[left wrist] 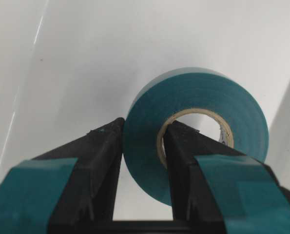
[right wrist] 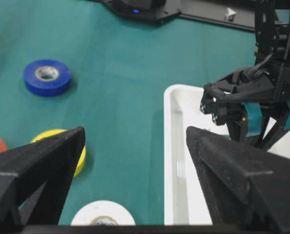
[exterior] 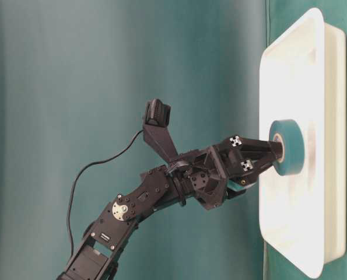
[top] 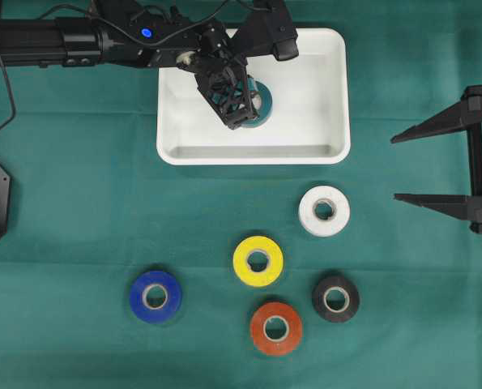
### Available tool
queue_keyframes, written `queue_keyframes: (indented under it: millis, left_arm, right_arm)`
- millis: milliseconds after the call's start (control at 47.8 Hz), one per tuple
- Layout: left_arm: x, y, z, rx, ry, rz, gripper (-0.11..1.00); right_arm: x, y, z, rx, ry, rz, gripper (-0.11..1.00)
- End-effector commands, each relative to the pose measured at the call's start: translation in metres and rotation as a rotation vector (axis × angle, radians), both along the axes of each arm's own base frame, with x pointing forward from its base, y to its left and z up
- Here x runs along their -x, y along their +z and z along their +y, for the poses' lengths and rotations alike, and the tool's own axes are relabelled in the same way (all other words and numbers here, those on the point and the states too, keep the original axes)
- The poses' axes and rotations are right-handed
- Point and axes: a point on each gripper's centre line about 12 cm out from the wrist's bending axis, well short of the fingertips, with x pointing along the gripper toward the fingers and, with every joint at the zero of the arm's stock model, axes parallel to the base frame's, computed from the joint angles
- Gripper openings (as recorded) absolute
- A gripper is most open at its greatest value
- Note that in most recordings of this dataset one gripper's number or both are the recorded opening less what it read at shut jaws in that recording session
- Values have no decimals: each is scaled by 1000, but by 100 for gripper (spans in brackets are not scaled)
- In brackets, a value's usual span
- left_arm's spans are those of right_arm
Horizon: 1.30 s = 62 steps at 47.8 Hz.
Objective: Pick up the tape from a random location and place it into the white case.
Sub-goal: 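Lower the teal roll into the tray and open the left gripper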
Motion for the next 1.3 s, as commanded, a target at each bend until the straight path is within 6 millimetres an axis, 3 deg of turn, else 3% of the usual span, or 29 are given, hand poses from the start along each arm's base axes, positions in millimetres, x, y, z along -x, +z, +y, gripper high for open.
queue_keyframes:
  millis: [0,167,272,585,753,1045,1275]
  left_arm:
    - [-2,14,2,-16,2,-35,34]
    - [-1,14,2,-18,-4,-31,82]
    - [0,13,2,-17,-4,-29,99]
    - [1,18,0,-16,-6,-28,98]
    - [4,43,-5,-28,-15,-55,98]
    - [21,104,-18,-53,-27,-121,97]
    - [29,106,-21,-51,-26,-118,97]
  right_arm:
    - [-3,9,0,3,-1,-23,90]
    - [-3,9,0,3,-1,-23,90]
    - [-3,9,0,3,-1,-23,90]
    - [-3,9,0,3,-1,-23,90]
    - [-3,10,0,3,-1,-25,90]
    - [-3,11,0,3,-1,-29,90]
    - [-3,11,0,3,-1,-25,90]
